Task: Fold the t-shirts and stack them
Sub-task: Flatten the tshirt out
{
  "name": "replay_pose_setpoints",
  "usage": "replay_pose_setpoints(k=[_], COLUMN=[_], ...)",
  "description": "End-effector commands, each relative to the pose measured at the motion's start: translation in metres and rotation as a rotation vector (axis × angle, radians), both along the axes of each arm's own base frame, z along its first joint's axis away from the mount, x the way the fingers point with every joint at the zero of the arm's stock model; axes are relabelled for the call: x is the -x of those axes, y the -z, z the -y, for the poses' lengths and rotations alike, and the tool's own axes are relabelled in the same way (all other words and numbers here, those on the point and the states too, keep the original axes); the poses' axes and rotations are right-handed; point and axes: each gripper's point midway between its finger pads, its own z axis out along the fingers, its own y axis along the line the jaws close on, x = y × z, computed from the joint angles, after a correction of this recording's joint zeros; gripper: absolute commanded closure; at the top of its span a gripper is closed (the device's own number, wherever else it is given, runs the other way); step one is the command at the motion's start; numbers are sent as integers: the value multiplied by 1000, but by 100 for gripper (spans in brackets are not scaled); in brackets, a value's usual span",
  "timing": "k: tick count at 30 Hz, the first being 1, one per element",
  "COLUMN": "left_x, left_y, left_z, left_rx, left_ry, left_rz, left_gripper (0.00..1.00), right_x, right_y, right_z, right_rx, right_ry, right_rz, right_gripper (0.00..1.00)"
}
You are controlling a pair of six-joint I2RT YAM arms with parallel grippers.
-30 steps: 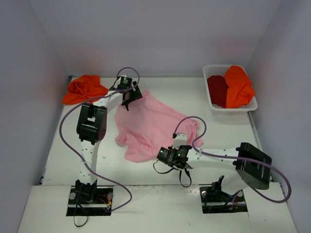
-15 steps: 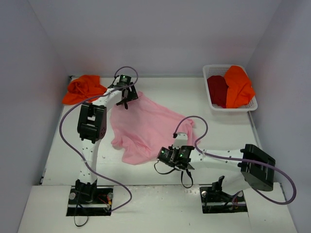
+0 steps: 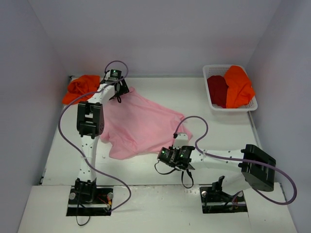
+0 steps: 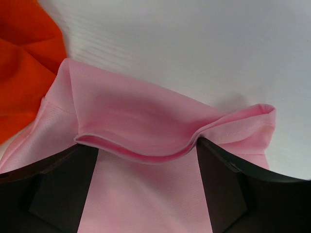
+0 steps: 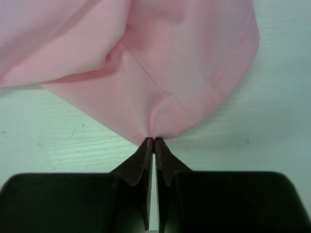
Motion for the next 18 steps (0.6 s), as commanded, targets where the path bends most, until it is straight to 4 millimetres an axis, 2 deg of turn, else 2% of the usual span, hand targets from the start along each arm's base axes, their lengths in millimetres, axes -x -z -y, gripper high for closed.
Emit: replay_pose_setpoints(k=[1, 10, 18], left_x=[2, -11, -22], left_y=[3, -3, -7], left_z=[-11, -30, -42], left_rx=[3, 49, 61], left_ry=[-10, -43, -55], left_rz=[-32, -1, 16], left_gripper=[23, 23, 23], right_x=[-4, 7, 15], right_y=[-9, -9, 2], right_z=[2, 7, 18], right_rx=[21, 9, 20], right_ry=[-4, -46, -24], right_rz=[31, -1, -28], right_gripper=[100, 100, 100])
